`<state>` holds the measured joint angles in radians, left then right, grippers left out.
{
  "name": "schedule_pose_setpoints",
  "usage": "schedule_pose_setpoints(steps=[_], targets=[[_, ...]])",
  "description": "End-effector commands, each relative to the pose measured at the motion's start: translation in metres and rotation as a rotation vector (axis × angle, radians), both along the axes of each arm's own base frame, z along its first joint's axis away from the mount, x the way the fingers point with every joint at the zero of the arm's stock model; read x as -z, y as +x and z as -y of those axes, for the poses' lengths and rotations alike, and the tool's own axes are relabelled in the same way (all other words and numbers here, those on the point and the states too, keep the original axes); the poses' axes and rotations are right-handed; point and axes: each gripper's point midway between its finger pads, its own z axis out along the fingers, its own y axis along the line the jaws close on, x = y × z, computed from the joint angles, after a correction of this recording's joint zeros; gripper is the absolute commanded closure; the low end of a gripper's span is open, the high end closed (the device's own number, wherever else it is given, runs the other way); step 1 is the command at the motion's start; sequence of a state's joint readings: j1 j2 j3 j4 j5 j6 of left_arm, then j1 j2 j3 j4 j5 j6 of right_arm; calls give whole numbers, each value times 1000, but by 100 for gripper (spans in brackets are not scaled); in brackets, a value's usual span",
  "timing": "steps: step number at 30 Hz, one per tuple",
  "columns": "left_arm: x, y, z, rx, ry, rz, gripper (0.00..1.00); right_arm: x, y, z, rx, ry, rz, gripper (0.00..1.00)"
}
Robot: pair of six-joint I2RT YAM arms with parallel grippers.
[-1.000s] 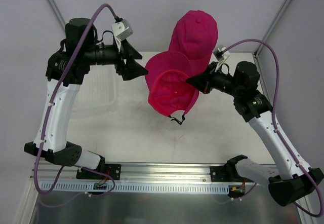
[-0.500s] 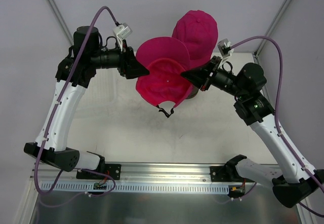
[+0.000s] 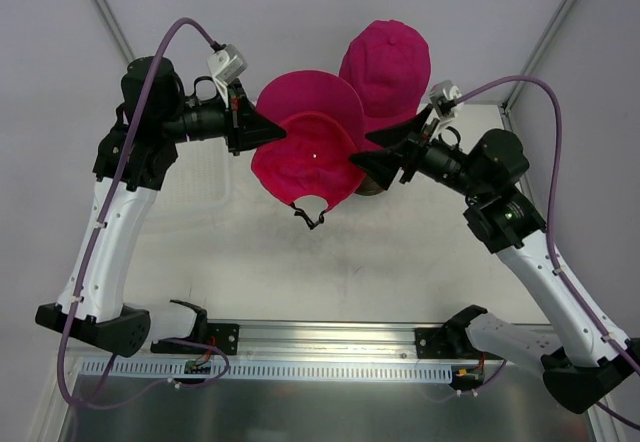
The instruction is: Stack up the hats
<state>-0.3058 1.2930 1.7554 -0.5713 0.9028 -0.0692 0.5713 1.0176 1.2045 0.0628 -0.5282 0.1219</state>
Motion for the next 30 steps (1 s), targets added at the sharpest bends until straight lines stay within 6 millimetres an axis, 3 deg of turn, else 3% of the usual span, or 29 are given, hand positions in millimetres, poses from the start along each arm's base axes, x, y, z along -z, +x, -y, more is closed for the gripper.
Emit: schedule_pose_setpoints(steps=[1, 3, 5, 7, 14, 15, 21, 23, 24, 26, 28, 30], targets=[[-17, -8, -4, 29, 17, 235, 100, -43, -4, 25, 85, 31, 156, 20], [-15, -12, -4, 59, 36, 306, 100, -57, -3, 31, 91, 34, 176, 19], [-13, -18, 1, 86, 43, 330, 100, -50, -1, 26, 70, 3, 125, 18], [-7, -23, 7, 116, 58, 357, 100, -46, -4, 18, 16, -19, 85, 1], [4, -27, 19, 108, 110, 425, 100, -36, -11, 4, -34, -93, 111, 2], [2, -28, 20, 110, 107, 422, 100, -35, -14, 0, -41, -115, 140, 13], [0, -34, 29, 139, 97, 420, 100, -16, -2, -6, -23, -203, 123, 55], [3, -36, 29, 146, 97, 410, 100, -12, -2, -7, -37, -226, 123, 78], [7, -36, 30, 152, 101, 400, 100, -15, -3, -8, -45, -226, 131, 99], [9, -38, 28, 144, 101, 392, 100, -18, -11, -10, -86, -229, 163, 100], [14, -36, 26, 117, 106, 365, 79, -30, -18, -8, -86, -221, 225, 100], [17, -37, 22, 88, 106, 340, 44, -48, -19, -3, -48, -203, 297, 100]])
